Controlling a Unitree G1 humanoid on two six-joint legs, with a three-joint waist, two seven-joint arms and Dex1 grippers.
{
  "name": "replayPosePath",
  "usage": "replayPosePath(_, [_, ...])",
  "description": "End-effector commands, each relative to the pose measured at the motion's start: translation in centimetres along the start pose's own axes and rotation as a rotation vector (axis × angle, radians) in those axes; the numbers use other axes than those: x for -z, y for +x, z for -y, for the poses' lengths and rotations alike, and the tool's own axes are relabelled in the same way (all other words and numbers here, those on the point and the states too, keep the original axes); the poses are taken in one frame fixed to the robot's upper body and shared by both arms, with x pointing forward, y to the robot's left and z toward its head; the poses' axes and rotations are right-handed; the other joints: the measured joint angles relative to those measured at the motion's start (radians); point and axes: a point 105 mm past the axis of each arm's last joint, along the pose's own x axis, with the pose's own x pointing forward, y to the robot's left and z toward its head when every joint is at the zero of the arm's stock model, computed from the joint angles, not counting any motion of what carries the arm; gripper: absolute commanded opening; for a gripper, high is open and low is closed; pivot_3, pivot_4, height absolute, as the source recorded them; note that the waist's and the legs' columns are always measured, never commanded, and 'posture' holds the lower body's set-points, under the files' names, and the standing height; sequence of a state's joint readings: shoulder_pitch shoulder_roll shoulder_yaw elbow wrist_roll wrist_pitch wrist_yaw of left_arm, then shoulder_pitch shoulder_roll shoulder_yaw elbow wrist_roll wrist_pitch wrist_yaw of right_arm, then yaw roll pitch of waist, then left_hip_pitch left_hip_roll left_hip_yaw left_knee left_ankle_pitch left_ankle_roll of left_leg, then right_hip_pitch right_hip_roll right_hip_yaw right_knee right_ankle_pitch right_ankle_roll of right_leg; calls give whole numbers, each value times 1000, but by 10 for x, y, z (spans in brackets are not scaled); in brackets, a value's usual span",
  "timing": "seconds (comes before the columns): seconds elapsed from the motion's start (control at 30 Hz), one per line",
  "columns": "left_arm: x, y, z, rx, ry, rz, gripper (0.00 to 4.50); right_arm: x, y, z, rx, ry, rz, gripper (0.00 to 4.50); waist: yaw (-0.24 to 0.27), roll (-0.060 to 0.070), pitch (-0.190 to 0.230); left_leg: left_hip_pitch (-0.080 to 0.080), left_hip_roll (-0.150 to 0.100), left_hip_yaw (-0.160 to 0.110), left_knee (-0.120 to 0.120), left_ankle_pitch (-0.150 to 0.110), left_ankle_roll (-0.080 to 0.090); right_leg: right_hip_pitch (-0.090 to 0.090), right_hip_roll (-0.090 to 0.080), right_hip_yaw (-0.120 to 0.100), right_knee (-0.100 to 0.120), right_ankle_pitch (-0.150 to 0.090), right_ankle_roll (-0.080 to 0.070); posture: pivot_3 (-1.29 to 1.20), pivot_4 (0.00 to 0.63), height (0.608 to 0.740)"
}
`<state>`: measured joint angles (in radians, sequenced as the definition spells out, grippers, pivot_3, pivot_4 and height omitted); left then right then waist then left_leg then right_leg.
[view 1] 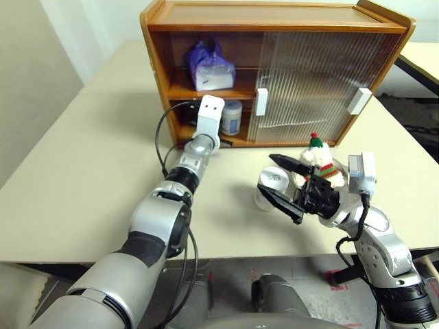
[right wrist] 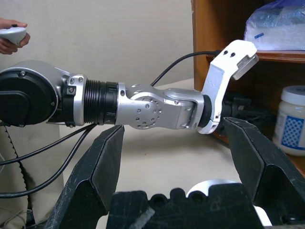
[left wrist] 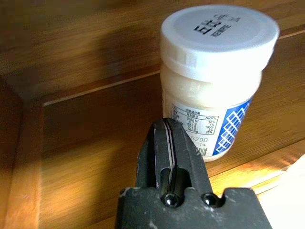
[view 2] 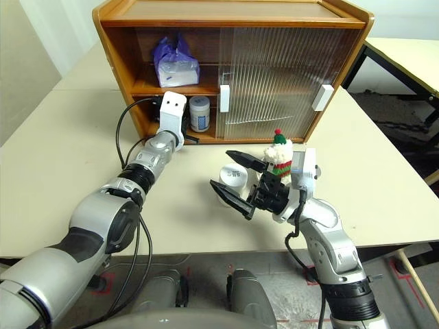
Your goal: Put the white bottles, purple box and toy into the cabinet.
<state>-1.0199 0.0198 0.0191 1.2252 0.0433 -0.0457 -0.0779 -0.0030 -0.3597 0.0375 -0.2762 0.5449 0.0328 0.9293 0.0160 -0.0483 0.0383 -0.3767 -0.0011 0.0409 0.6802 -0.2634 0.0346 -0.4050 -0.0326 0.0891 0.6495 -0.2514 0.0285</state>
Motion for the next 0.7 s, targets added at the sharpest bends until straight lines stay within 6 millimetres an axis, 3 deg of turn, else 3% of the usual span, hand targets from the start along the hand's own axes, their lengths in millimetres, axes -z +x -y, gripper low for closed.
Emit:
replayPosePath(0.03, [-7, 2, 12, 46, 24, 11, 29, -5, 0, -2, -3, -31, 3, 4500, -1, 0, 0, 0, 0, 0, 0, 0, 0, 0, 0, 0, 0, 0, 0, 19, 0, 740])
replayPosePath(0.4, [-1, -3, 19, 142, -20, 59, 29, -2, -3, -3, 20, -32, -10, 4500, -4, 0, 0, 0, 0, 0, 0, 0, 0, 0, 0, 0, 0, 0, 0, 20, 0, 740])
replayPosePath(0.63, [19, -36, 20, 392, 15, 171, 29, -1, -5, 0, 36, -33, -18, 4500, -24, 1, -1, 1, 1, 0, 0, 0, 1, 0, 0, 1, 1, 1, -3, 31, 0, 740])
replayPosePath(0.7, [32, -52, 19, 490, 27, 156, 406, -1, -8, 2, 36, -36, -22, 4500, -25, 1, -1, 1, 1, 0, 0, 1, 1, 0, 0, 1, 1, 1, -3, 36, 0, 740])
